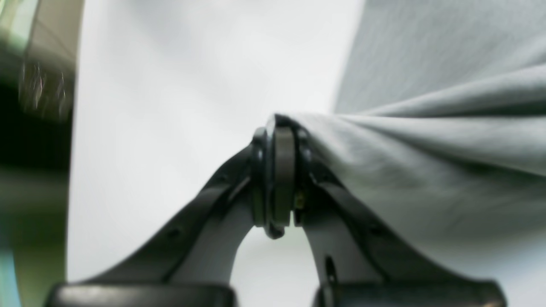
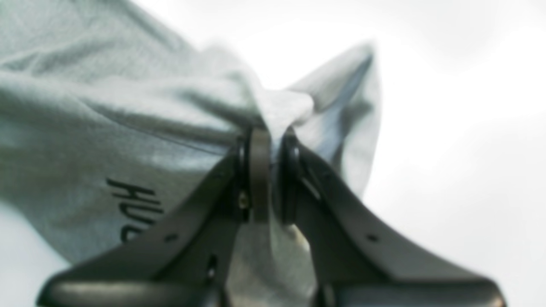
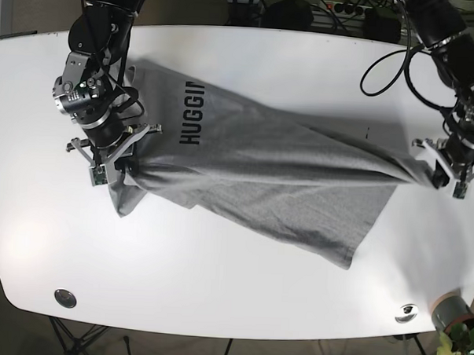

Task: Fold the T-shirt properly
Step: 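Lift the grey shirt by its hem and shake it out with both grippers, then lay the grey shirt flat, both grippers holding its hem corners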

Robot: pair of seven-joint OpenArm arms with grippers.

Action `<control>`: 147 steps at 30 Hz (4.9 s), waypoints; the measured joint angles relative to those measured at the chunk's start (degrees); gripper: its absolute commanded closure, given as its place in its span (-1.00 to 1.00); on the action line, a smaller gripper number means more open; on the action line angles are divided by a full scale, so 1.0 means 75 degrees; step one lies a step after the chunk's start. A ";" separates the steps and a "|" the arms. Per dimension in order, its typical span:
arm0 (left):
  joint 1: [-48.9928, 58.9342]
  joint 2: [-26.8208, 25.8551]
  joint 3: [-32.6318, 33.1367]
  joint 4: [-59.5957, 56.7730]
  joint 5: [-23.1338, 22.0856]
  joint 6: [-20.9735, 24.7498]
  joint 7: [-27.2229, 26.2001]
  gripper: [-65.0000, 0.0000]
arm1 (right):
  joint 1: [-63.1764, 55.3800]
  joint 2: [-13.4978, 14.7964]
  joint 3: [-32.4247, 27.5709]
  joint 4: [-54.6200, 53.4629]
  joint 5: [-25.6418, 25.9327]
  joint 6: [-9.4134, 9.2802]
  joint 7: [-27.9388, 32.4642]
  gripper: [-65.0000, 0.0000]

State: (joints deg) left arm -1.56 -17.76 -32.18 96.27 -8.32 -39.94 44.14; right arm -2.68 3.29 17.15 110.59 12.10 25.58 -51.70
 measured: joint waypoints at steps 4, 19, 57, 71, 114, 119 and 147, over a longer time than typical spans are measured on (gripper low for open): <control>-0.0484 0.0029 0.0659 0.0038 -0.0146 0.0146 -0.0058 1.00 | 0.0562 0.0318 -0.0015 -0.0009 -0.0006 0.0023 -0.0017 0.94; -0.3972 0.0073 0.2101 -0.2235 -0.0003 0.0388 0.0017 1.00 | 0.4307 0.0994 0.0003 -0.3171 -0.0140 0.0006 -0.0335 0.94; -0.7143 -0.0323 0.2075 -0.3223 -0.0181 0.0723 -0.0012 1.00 | 0.7810 0.2142 -0.0857 -0.4610 0.0184 0.0125 -0.0924 0.94; -0.3162 -0.0262 0.1938 -0.1192 -0.0184 0.0697 -0.0003 1.00 | 0.3555 0.1533 0.0851 -0.2582 0.0644 0.0050 -0.0953 0.94; 0.1649 -0.0291 -0.1361 -0.0332 -0.0157 -0.0082 -0.0020 1.00 | -0.3124 0.0731 0.1102 -0.0306 0.4870 0.0047 -0.1192 0.92; 0.1614 -0.0280 -0.1358 -0.0332 -0.0187 -0.0085 -0.0038 1.00 | -0.3194 0.1107 0.1090 -0.0303 0.5214 0.0009 -0.1244 0.92; -0.0670 -0.0723 -0.0227 -0.2704 -0.0137 -0.0067 -0.0306 1.00 | -0.0988 0.0962 0.0551 -0.1588 0.3418 -0.0204 -0.1405 0.85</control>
State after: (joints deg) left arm -6.59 -23.18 -33.89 75.99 -9.34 -40.45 41.85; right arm -10.09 10.50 21.28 98.67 37.74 24.05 -62.24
